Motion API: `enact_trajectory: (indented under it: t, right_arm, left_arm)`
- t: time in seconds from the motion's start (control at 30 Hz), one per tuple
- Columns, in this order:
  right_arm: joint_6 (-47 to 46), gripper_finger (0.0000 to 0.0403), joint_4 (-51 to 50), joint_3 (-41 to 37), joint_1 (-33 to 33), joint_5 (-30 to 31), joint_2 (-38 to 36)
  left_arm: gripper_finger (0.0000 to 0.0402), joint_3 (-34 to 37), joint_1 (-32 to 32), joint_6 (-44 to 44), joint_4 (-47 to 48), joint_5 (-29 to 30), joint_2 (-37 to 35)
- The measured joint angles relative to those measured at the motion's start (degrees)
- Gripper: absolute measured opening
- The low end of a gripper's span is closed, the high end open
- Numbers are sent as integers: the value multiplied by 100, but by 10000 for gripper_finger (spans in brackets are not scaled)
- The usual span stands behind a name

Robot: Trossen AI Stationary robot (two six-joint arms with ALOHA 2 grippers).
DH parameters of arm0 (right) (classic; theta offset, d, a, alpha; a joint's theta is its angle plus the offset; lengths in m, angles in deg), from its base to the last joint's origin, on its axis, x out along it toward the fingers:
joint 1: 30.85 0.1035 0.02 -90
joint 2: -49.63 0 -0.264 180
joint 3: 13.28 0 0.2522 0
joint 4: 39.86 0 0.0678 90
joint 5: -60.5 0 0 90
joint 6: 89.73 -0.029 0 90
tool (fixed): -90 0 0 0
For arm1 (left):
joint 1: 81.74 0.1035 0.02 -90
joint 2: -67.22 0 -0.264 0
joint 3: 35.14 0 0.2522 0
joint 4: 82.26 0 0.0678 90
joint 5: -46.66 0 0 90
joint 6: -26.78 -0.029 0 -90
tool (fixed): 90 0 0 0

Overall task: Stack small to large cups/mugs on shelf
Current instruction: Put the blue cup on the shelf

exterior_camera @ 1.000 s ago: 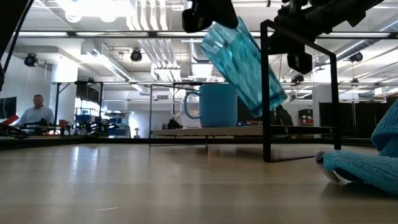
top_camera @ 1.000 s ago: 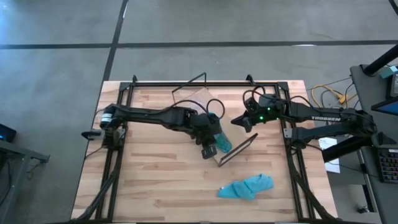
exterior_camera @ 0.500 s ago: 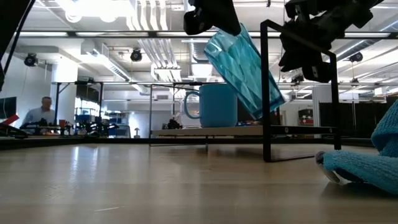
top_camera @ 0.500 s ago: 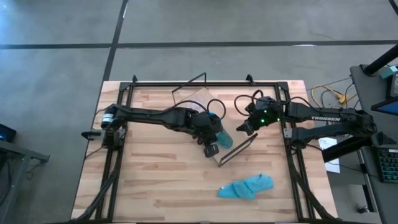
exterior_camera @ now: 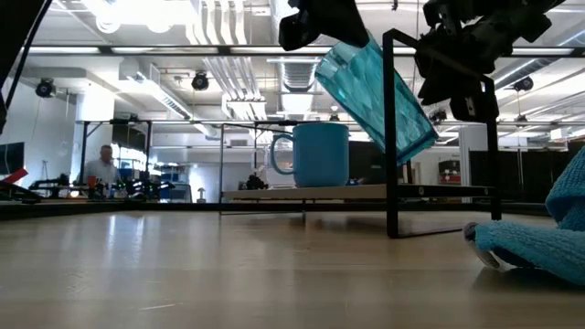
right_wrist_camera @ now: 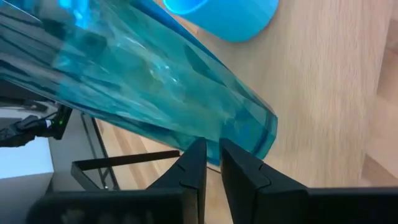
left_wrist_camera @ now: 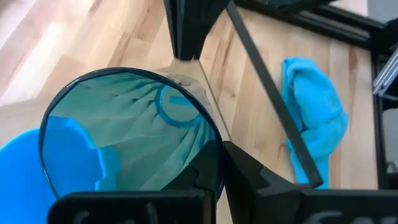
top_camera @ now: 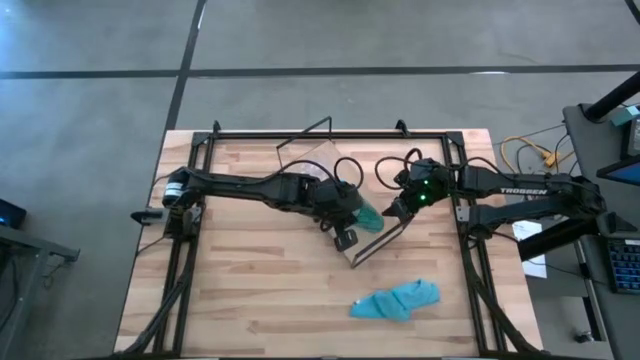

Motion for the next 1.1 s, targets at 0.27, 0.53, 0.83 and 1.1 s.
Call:
enact_trajectory:
  t: [0.27, 0.53, 0.83, 1.1]
  right_arm:
    - [-176, 38, 110, -215, 155, 147, 0]
    - [-256, 38, 129, -253, 171, 325, 11]
    - [-255, 38, 589, -255, 201, 299, 432]
    - [-253, 38, 796, -295, 255, 180, 962]
  left_arm:
    - [0, 2, -8, 7, -33, -3, 36]
    - [0, 5, -55, 24, -148, -70, 198]
    - [0, 2, -63, 26, -261, -138, 214]
    - [0, 0, -90, 297, -218, -226, 216]
